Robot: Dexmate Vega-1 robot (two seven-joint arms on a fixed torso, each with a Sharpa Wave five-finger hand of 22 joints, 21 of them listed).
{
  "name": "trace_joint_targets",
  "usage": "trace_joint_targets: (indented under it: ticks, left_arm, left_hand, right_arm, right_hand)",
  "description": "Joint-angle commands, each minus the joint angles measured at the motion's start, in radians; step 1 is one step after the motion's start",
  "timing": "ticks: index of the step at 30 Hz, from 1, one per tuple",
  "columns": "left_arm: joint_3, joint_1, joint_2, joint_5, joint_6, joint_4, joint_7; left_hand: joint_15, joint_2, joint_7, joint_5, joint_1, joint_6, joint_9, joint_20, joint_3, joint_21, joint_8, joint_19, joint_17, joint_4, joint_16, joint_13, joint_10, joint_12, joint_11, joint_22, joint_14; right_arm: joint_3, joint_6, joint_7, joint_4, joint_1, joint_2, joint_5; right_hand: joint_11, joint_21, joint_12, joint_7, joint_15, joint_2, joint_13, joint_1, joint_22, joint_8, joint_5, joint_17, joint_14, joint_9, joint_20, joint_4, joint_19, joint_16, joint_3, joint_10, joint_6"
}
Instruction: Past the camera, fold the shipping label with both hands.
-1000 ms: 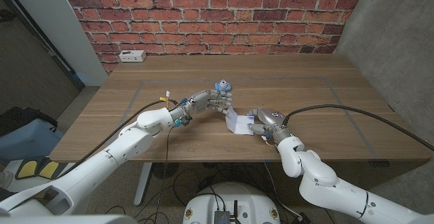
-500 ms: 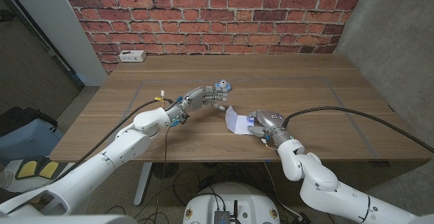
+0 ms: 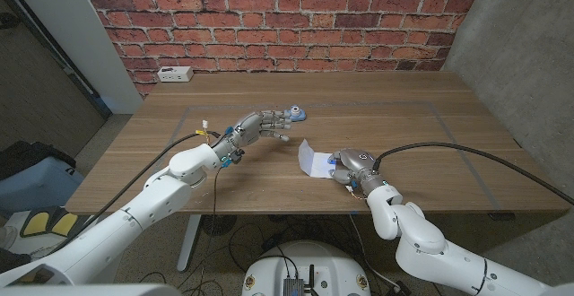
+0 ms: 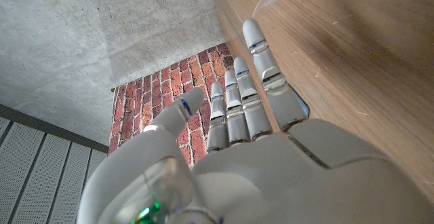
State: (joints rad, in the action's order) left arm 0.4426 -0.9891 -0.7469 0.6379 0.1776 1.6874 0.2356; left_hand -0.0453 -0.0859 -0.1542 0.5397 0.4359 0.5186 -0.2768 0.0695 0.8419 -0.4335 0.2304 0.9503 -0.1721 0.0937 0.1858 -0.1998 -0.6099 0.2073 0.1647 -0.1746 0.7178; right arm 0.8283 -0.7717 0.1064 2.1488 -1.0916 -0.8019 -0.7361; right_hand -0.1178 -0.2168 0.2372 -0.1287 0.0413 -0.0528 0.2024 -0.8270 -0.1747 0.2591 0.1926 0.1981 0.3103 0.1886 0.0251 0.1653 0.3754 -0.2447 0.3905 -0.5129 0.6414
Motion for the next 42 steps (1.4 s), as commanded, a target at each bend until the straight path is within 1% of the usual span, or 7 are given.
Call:
trace_joint_targets:
  ticks: [1,8,14,19,24,29,42]
  left_arm:
    - [0.004,-0.007,-0.043,0.021,-0.131,0.060,-0.039]
    - [0.049,0.050,-0.031,0.058,-0.181,0.018,0.071]
    - [0.078,0.098,0.013,0.098,-0.175,-0.060,0.178]
    - [0.095,0.122,0.032,0.097,-0.176,-0.090,0.206]
    - [0.104,0.137,0.050,0.094,-0.168,-0.115,0.224]
    - [0.113,0.154,0.064,0.093,-0.167,-0.137,0.241]
    - [0.159,0.224,0.106,0.060,-0.190,-0.202,0.291]
  left_hand:
    - [-0.013,0.018,-0.007,-0.007,-0.008,0.012,-0.005,0.007,-0.010,0.000,0.004,0.010,-0.003,-0.003,-0.001,-0.003,0.005,-0.002,0.006,-0.005,-0.007]
    - [-0.028,0.022,-0.018,-0.009,-0.021,-0.001,-0.008,0.011,-0.014,0.011,-0.004,-0.006,-0.003,-0.006,-0.008,-0.003,0.030,-0.011,0.018,-0.005,-0.036]
    - [-0.033,-0.011,-0.021,0.002,-0.005,-0.041,-0.011,0.016,0.011,0.036,-0.021,-0.049,-0.001,0.009,-0.013,-0.003,0.071,-0.019,0.018,-0.006,-0.083]
    - [-0.035,-0.020,-0.011,0.015,0.008,-0.093,-0.013,0.018,0.028,0.048,-0.038,-0.065,0.000,0.026,-0.012,-0.003,0.093,-0.019,0.018,-0.006,-0.103]
    - [-0.033,-0.025,-0.007,0.021,0.012,-0.122,-0.014,0.016,0.033,0.052,-0.044,-0.071,0.000,0.031,-0.011,-0.004,0.106,-0.020,0.019,-0.006,-0.114]
    - [-0.033,-0.027,0.003,0.024,0.013,-0.135,-0.015,0.016,0.036,0.057,-0.044,-0.077,-0.001,0.033,-0.011,-0.004,0.113,-0.020,0.022,-0.006,-0.121]
    - [-0.041,-0.034,0.005,0.025,0.005,-0.153,-0.016,0.019,0.031,0.066,-0.043,-0.093,-0.006,0.022,-0.010,-0.004,0.128,-0.020,0.030,-0.007,-0.144]
  right_arm:
    - [0.008,-0.007,-0.019,-0.015,0.009,0.007,-0.012]
    - [0.003,0.008,-0.012,-0.020,0.009,0.008,-0.005]
    - [-0.003,0.017,-0.001,-0.022,0.004,0.009,0.000]
    - [-0.006,0.021,0.002,-0.024,0.003,0.007,0.002]
    - [-0.011,0.030,0.003,-0.027,0.004,0.006,0.010]
    - [-0.011,0.039,0.003,-0.035,0.009,0.007,0.014]
    - [-0.015,0.043,0.003,-0.042,0.013,0.010,0.020]
  right_hand:
    - [0.000,0.003,0.000,-0.001,0.116,-0.002,0.005,-0.015,-0.005,0.003,0.003,0.002,0.002,0.003,-0.002,-0.002,0.002,-0.003,-0.007,-0.021,0.021]
    - [-0.005,0.003,-0.001,-0.001,0.119,-0.003,0.005,-0.018,-0.005,0.002,0.002,0.003,0.004,0.003,-0.002,-0.004,0.004,-0.004,-0.011,-0.026,0.028]
    - [-0.007,0.003,-0.003,-0.002,0.120,-0.002,0.006,-0.019,-0.005,-0.001,0.002,0.003,0.004,0.003,-0.002,-0.005,0.004,-0.004,-0.015,-0.026,0.028]
    - [-0.006,0.004,-0.004,-0.002,0.121,-0.003,0.006,-0.019,-0.005,-0.003,0.002,0.004,0.003,0.003,-0.003,-0.007,0.004,-0.004,-0.017,-0.026,0.028]
    - [-0.007,0.004,-0.005,-0.004,0.121,-0.003,0.006,-0.020,-0.005,-0.004,0.001,0.004,0.004,0.003,-0.003,-0.008,0.004,-0.004,-0.019,-0.027,0.030]
    - [-0.006,0.004,-0.006,-0.004,0.122,-0.004,0.006,-0.020,-0.005,-0.005,0.001,0.005,0.007,0.003,-0.003,-0.009,0.006,-0.005,-0.022,-0.030,0.031]
    - [-0.011,0.004,-0.008,-0.005,0.126,-0.007,0.006,-0.023,-0.005,-0.010,0.001,0.006,0.011,0.003,-0.003,-0.012,0.008,-0.008,-0.030,-0.037,0.038]
